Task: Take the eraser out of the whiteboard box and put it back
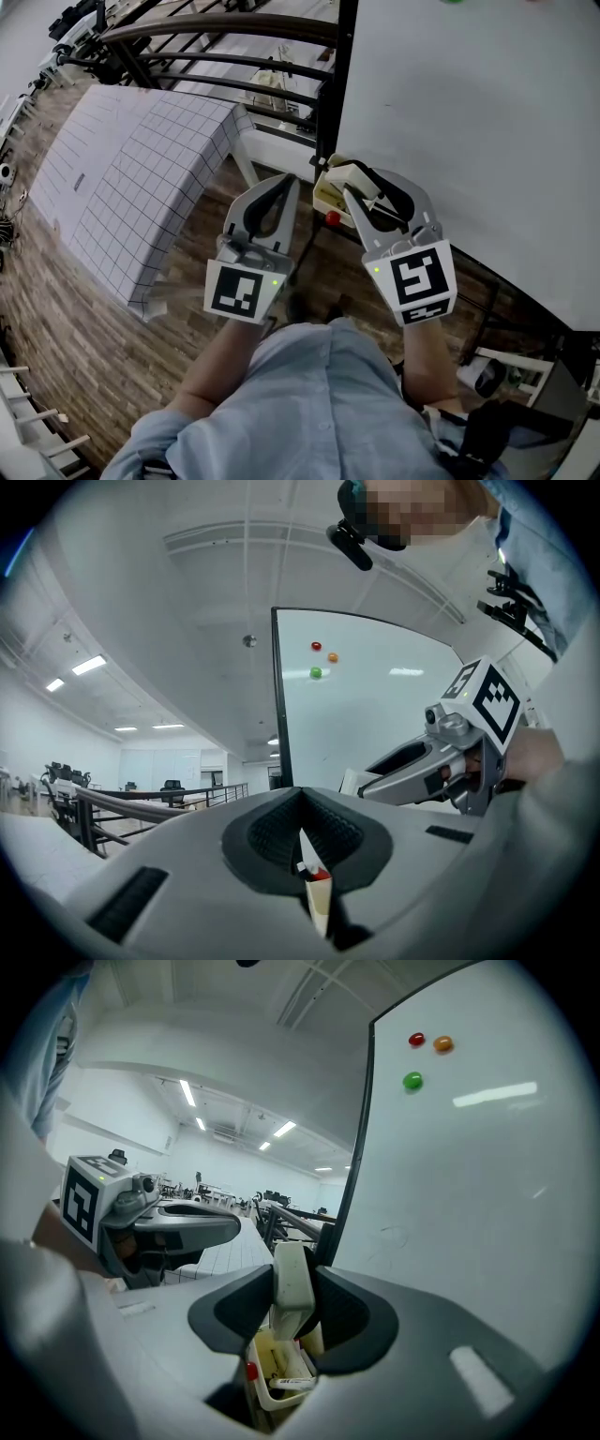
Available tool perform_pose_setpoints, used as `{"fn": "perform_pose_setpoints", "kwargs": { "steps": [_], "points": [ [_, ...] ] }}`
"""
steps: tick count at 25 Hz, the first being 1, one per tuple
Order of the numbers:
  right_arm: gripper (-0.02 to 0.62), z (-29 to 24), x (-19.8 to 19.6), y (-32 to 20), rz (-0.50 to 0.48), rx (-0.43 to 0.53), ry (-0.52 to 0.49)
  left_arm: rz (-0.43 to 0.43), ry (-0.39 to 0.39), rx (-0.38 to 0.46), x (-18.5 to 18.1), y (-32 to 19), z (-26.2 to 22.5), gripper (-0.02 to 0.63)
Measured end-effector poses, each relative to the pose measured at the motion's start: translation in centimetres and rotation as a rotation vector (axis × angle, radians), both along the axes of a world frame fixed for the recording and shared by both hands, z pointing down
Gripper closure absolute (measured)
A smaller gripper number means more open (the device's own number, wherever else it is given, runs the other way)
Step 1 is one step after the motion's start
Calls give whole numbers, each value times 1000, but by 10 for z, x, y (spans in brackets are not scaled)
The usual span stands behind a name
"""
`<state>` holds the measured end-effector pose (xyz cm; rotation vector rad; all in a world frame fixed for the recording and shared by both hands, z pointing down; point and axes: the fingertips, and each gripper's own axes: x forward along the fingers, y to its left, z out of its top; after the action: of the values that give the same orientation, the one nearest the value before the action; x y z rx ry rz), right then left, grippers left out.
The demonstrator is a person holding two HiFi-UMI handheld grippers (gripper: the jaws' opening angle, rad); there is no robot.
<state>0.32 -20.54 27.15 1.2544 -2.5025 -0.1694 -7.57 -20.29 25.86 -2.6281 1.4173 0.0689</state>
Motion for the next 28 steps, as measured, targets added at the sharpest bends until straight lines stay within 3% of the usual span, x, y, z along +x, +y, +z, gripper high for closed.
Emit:
{"fn": "perform_pose_setpoints", "kwargs": {
  "steps": [6,28],
  "points": [
    [457,2,1,-2,-2,1,2,4,35,6,-1,-2,-1,607],
    [456,32,-4,-8,12,-68,45,16,45,-23,-3,-9,10,607]
  ]
}}
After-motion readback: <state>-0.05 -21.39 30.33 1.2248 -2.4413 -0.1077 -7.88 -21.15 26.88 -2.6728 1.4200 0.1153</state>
